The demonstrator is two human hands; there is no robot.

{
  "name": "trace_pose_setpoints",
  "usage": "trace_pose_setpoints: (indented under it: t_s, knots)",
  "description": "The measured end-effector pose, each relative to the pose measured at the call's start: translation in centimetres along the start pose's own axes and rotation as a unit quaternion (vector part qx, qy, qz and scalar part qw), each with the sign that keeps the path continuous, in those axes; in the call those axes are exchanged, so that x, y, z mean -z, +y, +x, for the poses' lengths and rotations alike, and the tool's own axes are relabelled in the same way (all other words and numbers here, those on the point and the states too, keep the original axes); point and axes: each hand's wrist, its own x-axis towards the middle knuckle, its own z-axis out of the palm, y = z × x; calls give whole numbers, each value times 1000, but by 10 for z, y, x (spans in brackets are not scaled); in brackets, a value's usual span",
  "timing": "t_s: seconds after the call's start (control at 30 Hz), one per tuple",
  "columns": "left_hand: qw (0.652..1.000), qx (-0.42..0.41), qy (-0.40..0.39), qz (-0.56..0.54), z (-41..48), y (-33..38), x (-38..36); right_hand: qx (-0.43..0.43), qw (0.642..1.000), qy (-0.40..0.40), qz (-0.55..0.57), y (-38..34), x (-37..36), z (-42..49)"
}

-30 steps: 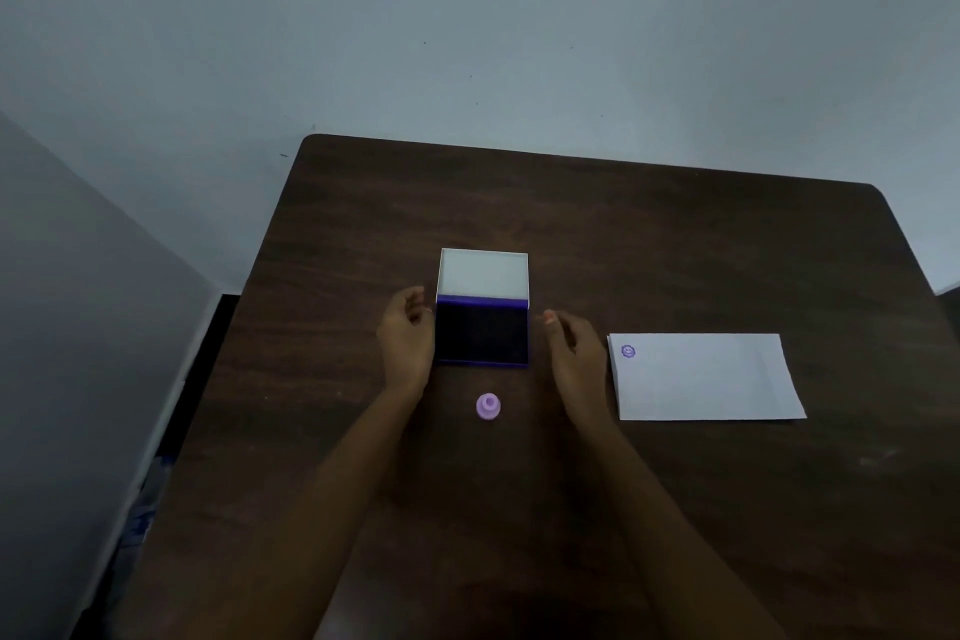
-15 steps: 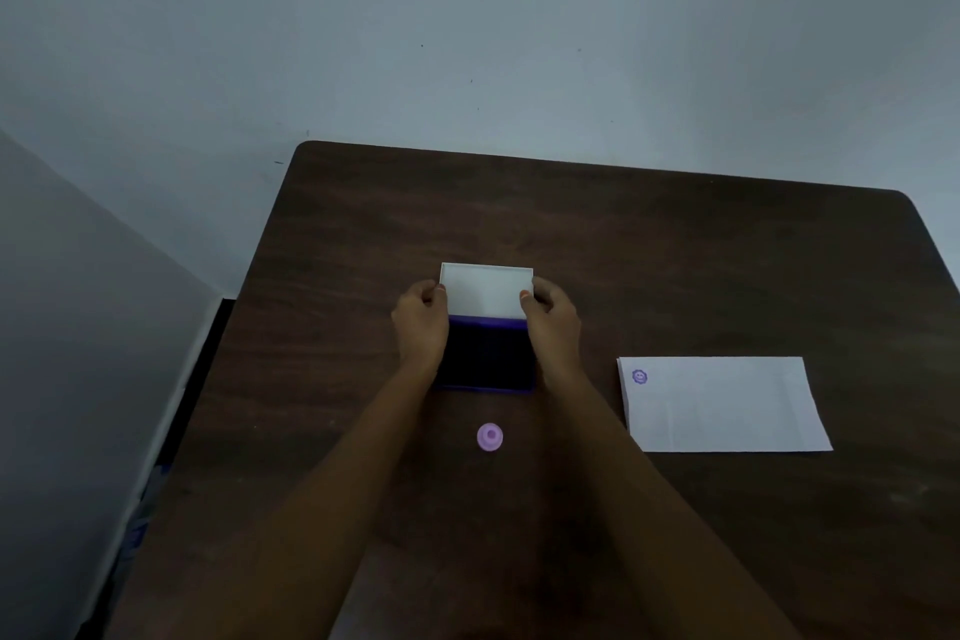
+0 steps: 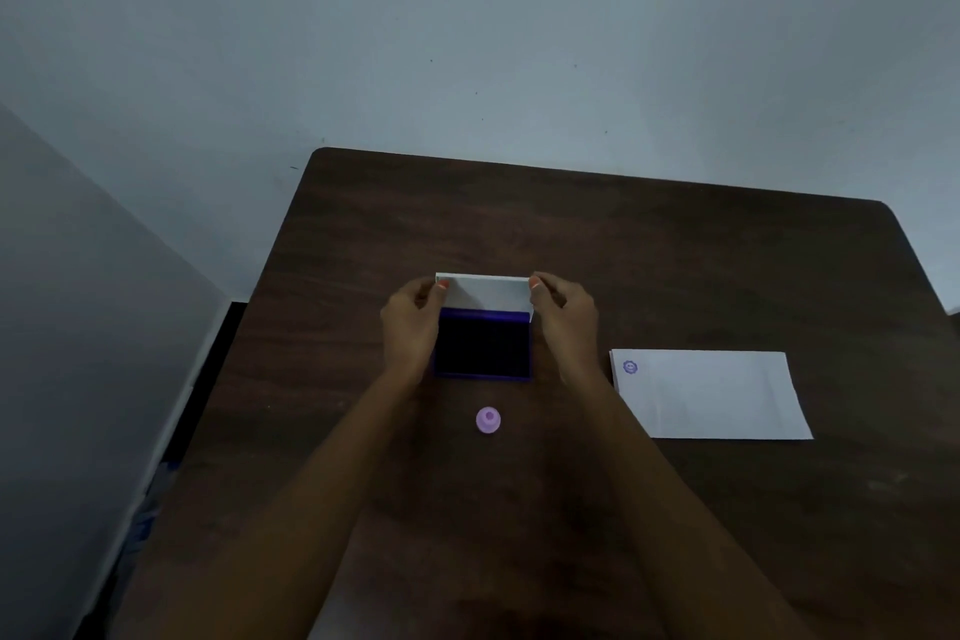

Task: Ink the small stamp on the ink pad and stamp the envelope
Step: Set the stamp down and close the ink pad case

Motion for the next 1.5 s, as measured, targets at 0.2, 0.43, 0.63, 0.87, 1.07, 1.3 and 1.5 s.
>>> trace_pose_setpoints:
  t_s: [0.2,0.43,0.63,0.87,1.07,1.3,1.5]
  knots:
    - [999,-46,4,15,-23,-8,13,25,999,0,-28,12,9,-31]
    - [995,-78,-16,55,-42,-38,14,95,992,15,-83,31,7,-61]
    - [988,-90,-8,125,-55,-60,9,149,973,17,-174,51,-2,-78]
    - [977,-153,-4,151,-63,-74,3,164,955,15,-247,65,-7,-82]
    - [954,-195,-14,226,-65,-88,2,244,922,-2,-300,70,-2,-81]
    - [928,-247,-1,277,-46,-79,0,234,923,17,-304,67,-2,-72]
    - [889,-303,-5,345,-30,-50,-17,246,868,4,-431,54,-3,-51]
